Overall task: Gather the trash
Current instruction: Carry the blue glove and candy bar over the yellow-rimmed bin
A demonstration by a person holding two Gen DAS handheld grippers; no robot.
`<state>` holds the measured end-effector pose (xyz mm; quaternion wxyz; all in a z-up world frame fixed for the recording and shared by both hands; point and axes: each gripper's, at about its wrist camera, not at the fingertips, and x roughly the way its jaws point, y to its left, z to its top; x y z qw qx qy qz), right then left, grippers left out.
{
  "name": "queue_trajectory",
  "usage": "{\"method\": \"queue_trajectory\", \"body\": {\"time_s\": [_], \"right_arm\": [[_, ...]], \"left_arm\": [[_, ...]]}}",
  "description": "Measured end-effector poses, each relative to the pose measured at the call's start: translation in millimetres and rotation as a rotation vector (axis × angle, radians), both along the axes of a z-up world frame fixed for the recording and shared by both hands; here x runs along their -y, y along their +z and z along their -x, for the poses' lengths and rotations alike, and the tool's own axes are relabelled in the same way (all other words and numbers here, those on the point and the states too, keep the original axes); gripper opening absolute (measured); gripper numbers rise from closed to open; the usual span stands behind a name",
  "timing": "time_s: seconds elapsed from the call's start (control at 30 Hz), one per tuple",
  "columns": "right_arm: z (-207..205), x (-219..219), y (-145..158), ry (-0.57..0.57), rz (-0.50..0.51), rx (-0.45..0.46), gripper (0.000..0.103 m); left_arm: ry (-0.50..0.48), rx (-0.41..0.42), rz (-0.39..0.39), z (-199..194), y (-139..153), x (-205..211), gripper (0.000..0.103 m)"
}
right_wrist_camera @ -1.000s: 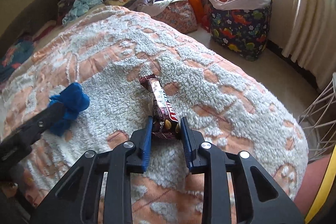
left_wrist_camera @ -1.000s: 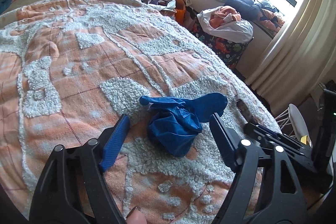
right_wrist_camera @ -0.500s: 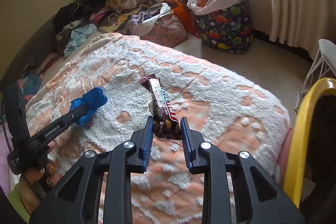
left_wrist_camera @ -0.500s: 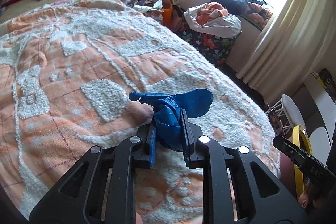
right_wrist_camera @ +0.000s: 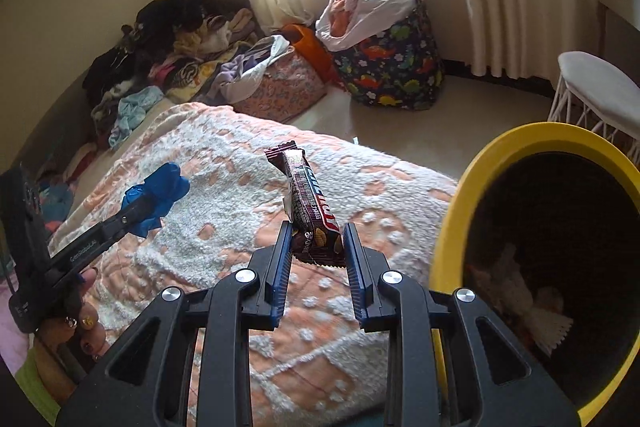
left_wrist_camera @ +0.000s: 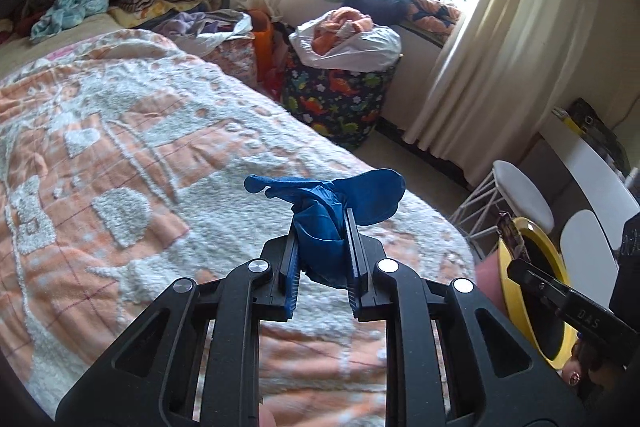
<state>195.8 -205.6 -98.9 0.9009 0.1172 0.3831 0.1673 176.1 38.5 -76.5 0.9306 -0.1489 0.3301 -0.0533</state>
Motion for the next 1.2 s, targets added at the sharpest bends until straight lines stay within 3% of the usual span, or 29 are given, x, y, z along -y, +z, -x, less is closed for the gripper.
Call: {"method": "queue_trajectory", "body": {"time_s": [0.53,0.93,1.1,1.2], "right_arm": [[24,72,7,-0.173,-0.01,-0.001,0.025],[35,138,-10,-0.349,-0.028,-0.095,0.025],[46,162,-9,-0.402,-0.049,-0.106,0.028],[54,172,-4,-0.438,-0.046,-0.101,0.043]], "left_arm": [[-0.177,0.031,-0.039,14,16,73,0.013],[-0.354,0.025,-0.091,23,14,149,0.013],[-0.44,0.02,-0.12,23,11,190,0.013],[-0.494,0.009,-0.128,22,8,215,0.013]]}}
